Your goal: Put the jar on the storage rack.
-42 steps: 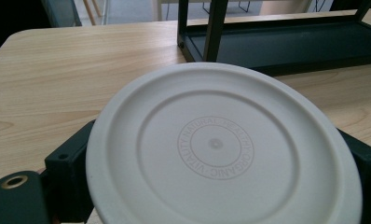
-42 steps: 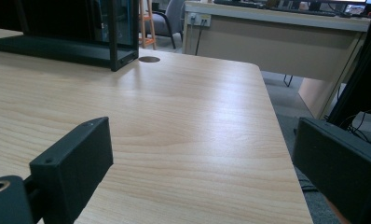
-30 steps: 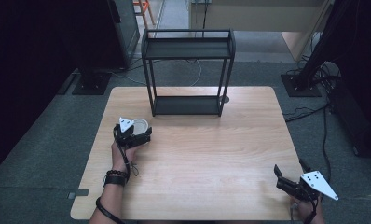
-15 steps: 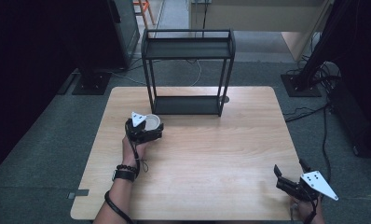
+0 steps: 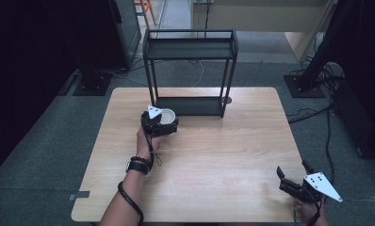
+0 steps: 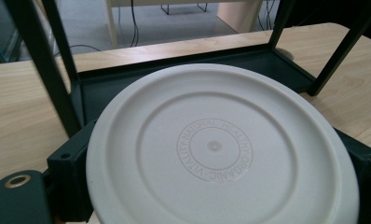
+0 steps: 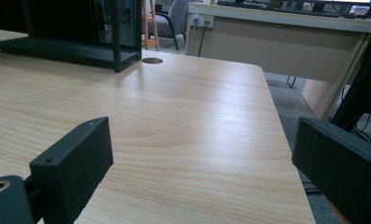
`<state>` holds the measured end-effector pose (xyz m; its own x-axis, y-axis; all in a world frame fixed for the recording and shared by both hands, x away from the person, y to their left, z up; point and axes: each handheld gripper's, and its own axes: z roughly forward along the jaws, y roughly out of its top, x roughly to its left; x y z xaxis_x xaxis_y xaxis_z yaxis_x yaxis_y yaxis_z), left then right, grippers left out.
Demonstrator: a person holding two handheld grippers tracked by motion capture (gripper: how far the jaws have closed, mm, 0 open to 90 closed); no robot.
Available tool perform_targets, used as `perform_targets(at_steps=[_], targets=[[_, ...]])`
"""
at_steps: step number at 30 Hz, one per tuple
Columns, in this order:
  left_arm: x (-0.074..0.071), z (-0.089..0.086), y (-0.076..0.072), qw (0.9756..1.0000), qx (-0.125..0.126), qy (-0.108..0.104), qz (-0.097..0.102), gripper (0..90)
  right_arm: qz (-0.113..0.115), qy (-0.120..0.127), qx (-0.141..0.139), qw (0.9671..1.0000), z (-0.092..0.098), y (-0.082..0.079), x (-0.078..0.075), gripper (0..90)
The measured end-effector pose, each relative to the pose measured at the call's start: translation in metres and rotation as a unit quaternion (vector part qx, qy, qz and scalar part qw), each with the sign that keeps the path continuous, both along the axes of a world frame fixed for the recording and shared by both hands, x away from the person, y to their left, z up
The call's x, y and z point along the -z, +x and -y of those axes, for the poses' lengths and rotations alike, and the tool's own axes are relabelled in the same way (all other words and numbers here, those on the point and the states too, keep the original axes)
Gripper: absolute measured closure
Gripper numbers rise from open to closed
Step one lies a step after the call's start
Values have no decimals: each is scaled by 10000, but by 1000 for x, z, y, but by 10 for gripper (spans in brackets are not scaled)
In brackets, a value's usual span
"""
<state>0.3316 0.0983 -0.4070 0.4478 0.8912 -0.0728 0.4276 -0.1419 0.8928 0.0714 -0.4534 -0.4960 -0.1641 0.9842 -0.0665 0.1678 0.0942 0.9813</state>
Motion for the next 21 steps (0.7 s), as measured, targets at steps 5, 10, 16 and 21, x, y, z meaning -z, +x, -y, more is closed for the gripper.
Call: perform_targets(at_steps=[5, 10, 16, 21], targets=[[-2, 14, 6, 10000, 53, 20, 37, 104, -1, 22, -19, 10000, 1, 0, 0, 47], [-3, 26, 15, 9999, 85, 59, 18, 104, -11, 24, -4, 10000, 0, 1, 0, 47], [-4, 36, 24, 9999, 106, 67, 48, 104, -6, 59, -16, 10000, 1, 1, 0, 47], [-4, 41, 30, 9999, 107, 66, 65, 104, -7, 85, -17, 10000, 2, 1, 0, 47]])
